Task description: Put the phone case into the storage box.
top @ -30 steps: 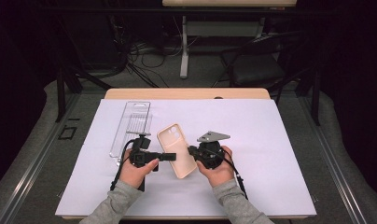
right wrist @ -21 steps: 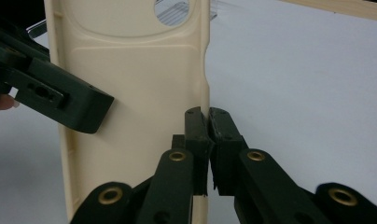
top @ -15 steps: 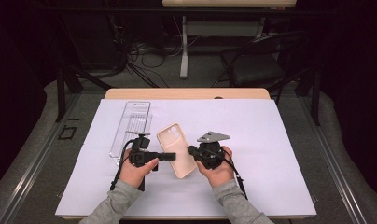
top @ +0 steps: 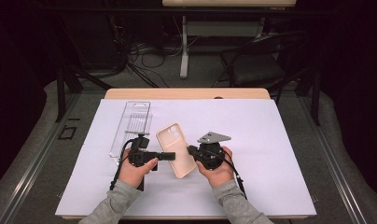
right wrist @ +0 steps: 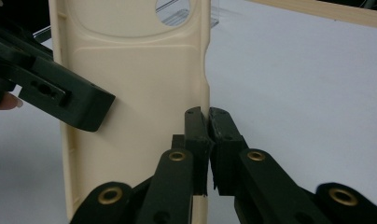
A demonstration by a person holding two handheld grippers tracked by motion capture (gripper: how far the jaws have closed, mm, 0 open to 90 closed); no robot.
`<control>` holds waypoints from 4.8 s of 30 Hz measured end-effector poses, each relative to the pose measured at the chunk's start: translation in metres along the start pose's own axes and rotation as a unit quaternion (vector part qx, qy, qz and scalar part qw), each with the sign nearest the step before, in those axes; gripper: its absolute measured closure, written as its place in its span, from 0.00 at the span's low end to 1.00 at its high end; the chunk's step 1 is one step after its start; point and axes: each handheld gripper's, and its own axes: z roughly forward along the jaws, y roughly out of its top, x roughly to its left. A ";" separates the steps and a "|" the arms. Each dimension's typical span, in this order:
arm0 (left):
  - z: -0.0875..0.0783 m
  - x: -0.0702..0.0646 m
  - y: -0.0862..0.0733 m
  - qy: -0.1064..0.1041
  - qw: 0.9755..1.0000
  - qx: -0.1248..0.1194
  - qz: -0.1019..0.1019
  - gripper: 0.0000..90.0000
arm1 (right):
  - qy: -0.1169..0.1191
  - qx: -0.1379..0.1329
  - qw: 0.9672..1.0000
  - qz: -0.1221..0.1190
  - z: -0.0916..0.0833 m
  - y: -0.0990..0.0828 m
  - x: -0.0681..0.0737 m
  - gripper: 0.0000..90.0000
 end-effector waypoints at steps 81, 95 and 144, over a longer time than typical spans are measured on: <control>-0.036 0.002 0.010 -0.013 0.978 -0.020 0.205 0.89 | 0.125 -0.021 0.991 -0.040 -0.023 0.012 -0.017 0.64; -0.033 -0.003 0.009 -0.036 0.975 -0.007 0.219 0.89 | 0.148 -0.015 0.988 -0.043 -0.021 0.010 -0.017 0.70; -0.026 -0.009 0.006 -0.056 0.969 0.012 0.241 0.89 | 0.190 -0.007 0.981 -0.043 -0.017 0.008 -0.018 0.90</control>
